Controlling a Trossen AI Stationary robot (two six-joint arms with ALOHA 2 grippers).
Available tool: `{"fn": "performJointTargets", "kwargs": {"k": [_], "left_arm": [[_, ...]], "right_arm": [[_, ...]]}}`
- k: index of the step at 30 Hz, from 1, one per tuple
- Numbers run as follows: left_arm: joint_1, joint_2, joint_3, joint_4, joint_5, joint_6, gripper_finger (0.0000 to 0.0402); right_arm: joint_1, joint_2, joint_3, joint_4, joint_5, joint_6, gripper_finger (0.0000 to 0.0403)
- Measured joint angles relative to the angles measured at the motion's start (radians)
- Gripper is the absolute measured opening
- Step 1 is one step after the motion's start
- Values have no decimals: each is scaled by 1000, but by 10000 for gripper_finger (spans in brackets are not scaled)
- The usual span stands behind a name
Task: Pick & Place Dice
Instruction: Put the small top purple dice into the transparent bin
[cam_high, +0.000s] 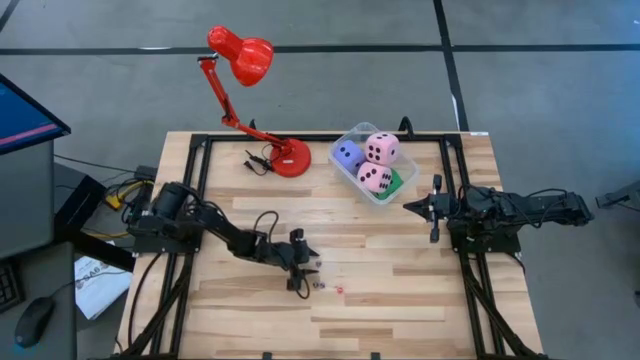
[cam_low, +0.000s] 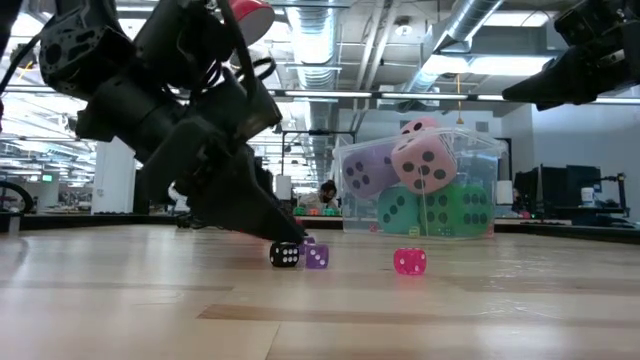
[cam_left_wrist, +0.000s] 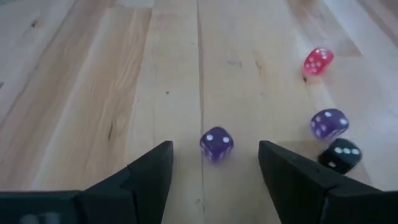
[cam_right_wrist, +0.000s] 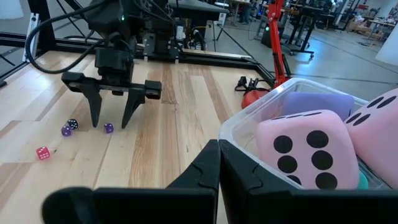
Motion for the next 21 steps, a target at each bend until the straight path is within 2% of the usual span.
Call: {"fn": "performJointTargets", "kwargs": {"k": [7, 21], "left_arm": [[0, 84, 13, 120, -16, -27, 227], [0, 69, 24, 64, -2, -30, 196]], "right_arm": [[0, 0, 0, 0, 0, 0, 0], [0, 0, 0, -5, 0, 0, 0]]}}
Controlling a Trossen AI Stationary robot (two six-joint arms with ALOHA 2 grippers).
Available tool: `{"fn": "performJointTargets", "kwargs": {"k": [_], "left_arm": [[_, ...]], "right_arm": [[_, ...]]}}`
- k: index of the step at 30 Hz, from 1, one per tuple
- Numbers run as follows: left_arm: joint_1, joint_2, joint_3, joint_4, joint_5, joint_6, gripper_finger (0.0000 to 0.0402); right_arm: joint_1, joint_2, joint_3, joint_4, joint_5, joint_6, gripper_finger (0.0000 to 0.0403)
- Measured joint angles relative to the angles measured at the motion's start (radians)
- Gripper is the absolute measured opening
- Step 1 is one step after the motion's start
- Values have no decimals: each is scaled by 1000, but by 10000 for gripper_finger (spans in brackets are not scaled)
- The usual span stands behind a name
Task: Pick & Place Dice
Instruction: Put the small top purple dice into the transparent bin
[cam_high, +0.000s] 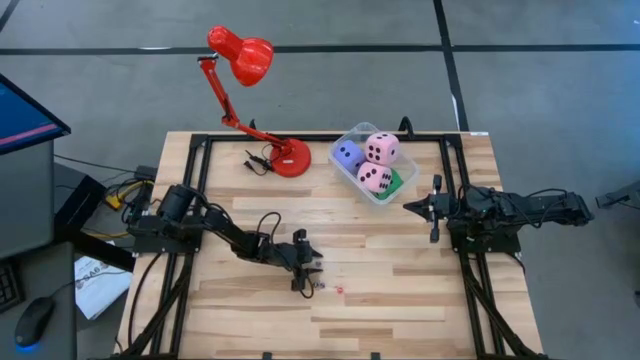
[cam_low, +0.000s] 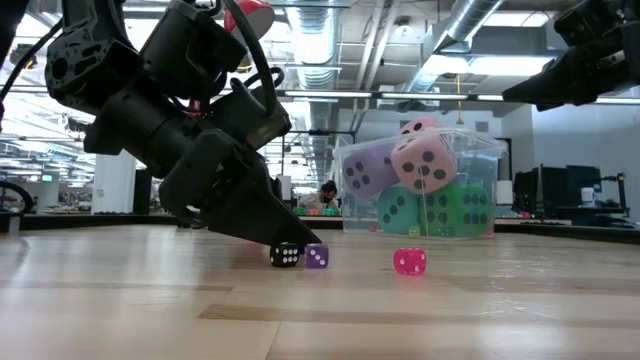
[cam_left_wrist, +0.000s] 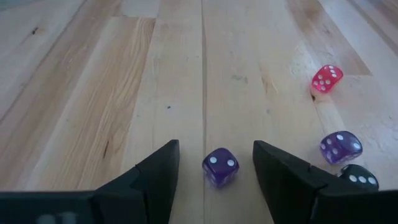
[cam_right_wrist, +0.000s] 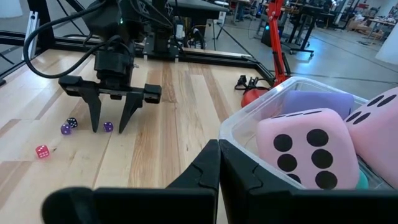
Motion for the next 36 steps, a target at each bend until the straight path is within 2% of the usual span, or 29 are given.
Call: {"fn": "performJointTargets", "kwargs": {"k": [11, 26, 36], "left_arm": [[0, 0, 0, -7, 1, 0, 189], [0, 0, -2, -10, -4, -1, 100], [0, 0, -2, -10, 1, -2, 71]], "right_arm": [[0, 0, 0, 0, 0, 0, 0], [0, 0, 0, 0, 0, 0, 0], [0, 0, 0, 0, 0, 0, 0]]}}
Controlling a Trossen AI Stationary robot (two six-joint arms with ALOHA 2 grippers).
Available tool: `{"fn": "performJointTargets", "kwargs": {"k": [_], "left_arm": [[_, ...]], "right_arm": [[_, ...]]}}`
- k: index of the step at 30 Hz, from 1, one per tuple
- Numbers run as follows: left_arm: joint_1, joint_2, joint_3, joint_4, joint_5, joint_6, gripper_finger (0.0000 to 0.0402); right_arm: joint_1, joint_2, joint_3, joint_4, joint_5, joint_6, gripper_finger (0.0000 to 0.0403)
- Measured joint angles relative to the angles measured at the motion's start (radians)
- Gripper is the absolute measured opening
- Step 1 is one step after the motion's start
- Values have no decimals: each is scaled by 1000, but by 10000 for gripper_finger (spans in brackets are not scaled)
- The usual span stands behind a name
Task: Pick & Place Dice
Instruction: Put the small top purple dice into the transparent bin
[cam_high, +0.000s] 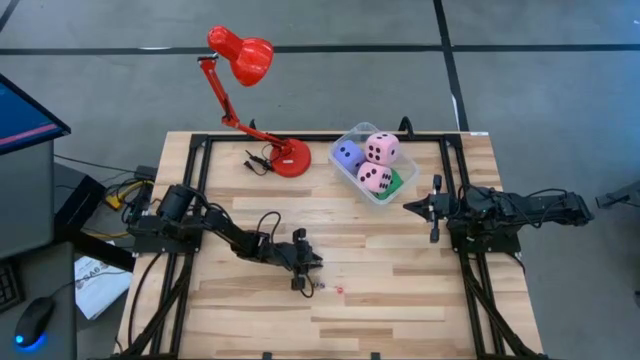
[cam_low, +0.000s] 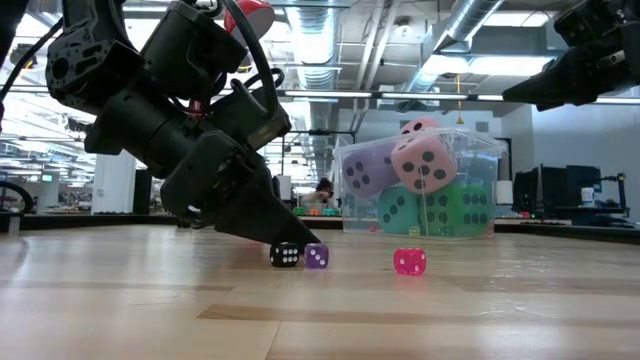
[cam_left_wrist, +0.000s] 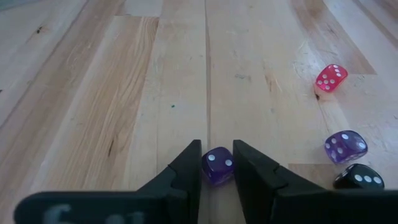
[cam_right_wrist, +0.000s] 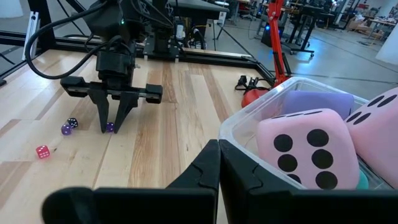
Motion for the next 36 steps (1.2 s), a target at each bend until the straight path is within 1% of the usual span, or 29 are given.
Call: {"fn": "performJointTargets", "kwargs": {"k": [12, 18, 21, 26, 31, 34, 36], "left_arm": [[0, 0, 0, 3, 1, 0, 68], [31, -3, -4, 55, 23, -24, 67], [63, -47, -3, 59, 19, -22, 67], [133, -168, 0, 29, 9, 37, 66], [204, -291, 58, -47, 4, 164, 66], [247, -324, 109, -63, 3, 223, 66], [278, -322, 153, -60, 3, 257, 66]], "right_arm": [[0, 0, 0, 0, 0, 0, 0], [0, 0, 0, 0, 0, 0, 0], [0, 0, 0, 1, 0, 0, 0], [0, 0, 0, 3, 0, 0, 0], [0, 0, 0, 4, 0, 0, 0], [0, 0, 0, 7, 0, 0, 0], [-1, 0, 0, 8, 0, 0, 0]]}}
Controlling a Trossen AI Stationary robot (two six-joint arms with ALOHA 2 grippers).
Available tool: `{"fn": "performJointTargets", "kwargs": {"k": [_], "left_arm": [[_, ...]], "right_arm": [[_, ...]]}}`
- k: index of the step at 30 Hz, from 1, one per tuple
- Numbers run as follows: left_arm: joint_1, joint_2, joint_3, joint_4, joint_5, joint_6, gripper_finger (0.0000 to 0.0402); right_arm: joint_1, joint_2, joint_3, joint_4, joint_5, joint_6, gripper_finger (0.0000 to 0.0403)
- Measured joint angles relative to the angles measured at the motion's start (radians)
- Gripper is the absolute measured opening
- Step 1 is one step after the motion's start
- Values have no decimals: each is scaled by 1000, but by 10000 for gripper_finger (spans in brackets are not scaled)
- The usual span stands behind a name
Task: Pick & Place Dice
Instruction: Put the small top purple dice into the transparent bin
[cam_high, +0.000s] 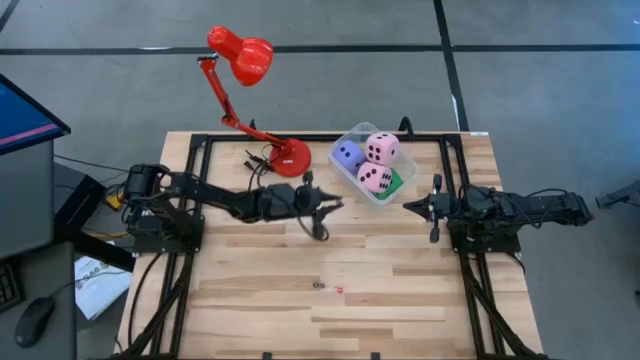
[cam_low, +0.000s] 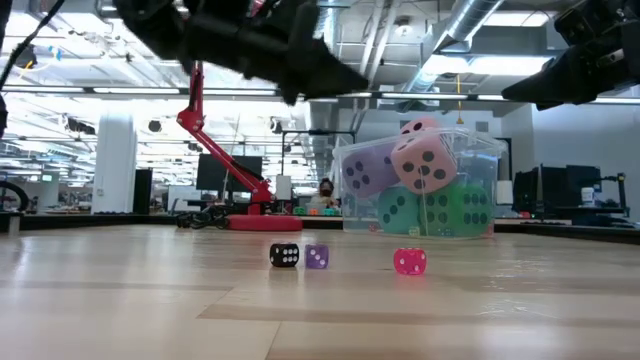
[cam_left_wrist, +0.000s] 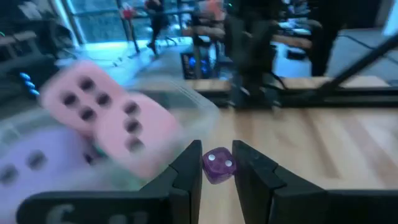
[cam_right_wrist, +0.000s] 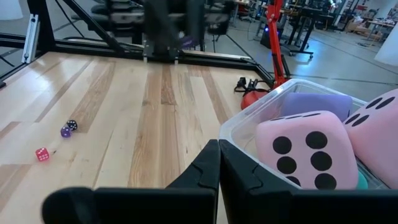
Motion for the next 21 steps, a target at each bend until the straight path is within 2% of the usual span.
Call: {"fn": "performJointTargets", "kwargs": {"k": [4, 11, 21], "left_arm": [[58, 35, 85, -12, -4, 40, 66], [149, 189, 234, -12, -13, 42, 66], [218, 291, 319, -10, -35, 42, 66]], "right_arm": [[0, 0, 0, 1, 0, 0, 0], [0, 0, 0, 1, 0, 0, 0], [0, 0, 0, 1, 0, -7, 0]]}}
